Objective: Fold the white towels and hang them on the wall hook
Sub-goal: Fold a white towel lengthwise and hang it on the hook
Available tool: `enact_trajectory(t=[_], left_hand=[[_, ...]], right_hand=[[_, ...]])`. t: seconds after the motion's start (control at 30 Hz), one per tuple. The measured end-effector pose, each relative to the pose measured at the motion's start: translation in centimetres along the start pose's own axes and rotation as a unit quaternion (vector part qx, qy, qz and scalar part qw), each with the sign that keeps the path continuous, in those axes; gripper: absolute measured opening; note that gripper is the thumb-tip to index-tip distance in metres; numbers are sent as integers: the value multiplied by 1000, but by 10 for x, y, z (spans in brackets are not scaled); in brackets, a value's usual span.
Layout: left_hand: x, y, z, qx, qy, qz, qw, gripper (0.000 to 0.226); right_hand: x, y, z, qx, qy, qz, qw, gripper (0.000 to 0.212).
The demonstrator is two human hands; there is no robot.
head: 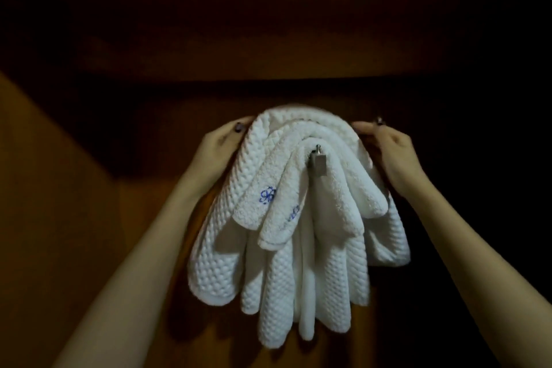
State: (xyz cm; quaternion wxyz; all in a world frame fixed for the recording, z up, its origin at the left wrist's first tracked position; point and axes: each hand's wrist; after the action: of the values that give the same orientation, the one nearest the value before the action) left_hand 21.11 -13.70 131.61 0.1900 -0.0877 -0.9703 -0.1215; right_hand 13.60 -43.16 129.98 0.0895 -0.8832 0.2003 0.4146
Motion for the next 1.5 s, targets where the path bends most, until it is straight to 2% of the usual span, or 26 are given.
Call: enact_trajectory(t=[0.07,0.17,0.23,0.33,0.43,0.57,0.63,0.77,0.87,1.0,1.13,1.23,1.33,1.4,1.5], left_hand=[[-9,11,36,17,26,24,999,36],[-29,13,104,-9,39,-42,998,62],[-40,5,141,-15,50,-65,997,69],[-50,-4,177,14,75,-76,994,76],[-59,-15,198,77,90,-108,987,58],[-73,-34,197,131,129,-241,953,18],[-75,-39,195,151,116,-295,936,20],[-80,-35,200,174,110,-365,908,11],[-87,-42,206,121,137,-346,920,11],[-80,-53,227,56,179,-243,952,31],[-58,-53,254,17,154,-202,967,50],[-40,-54,278,-13,179,-244,953,65],[-13,-58,323,-22,228,-289,930,67],[11,-60,365,-46,260,-299,917,66],[55,-63,442,-114,307,-330,886,64]], right_hand=[[14,15,18,37,-21,-19,999,40],[57,28,52,62,-54,18,996,39],[86,31,73,68,-78,38,994,38],[111,32,101,64,-99,48,992,56],[127,31,121,64,-104,69,990,55],[138,15,131,90,-108,162,977,23],[143,11,134,100,-81,194,972,10],[149,15,144,111,-49,203,972,21],[152,9,155,104,-46,226,968,21],[154,-3,182,61,-88,184,977,35],[148,-2,214,6,-132,145,981,50],[138,-4,245,-6,-138,163,977,58],[132,-15,287,-38,-150,198,968,58],[131,-31,322,-90,-179,234,951,61],[131,-59,392,-209,-213,272,915,66]])
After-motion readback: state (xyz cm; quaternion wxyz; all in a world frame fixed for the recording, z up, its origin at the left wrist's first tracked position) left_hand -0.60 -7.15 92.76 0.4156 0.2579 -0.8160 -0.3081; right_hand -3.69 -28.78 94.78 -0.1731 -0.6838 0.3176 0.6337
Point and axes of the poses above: each hand's wrist, its own z-axis away from the middle knuckle, its own y-axis out of the back of the hand, x = y × z, and after that the axes turned 11 degrees about -y, right-handed
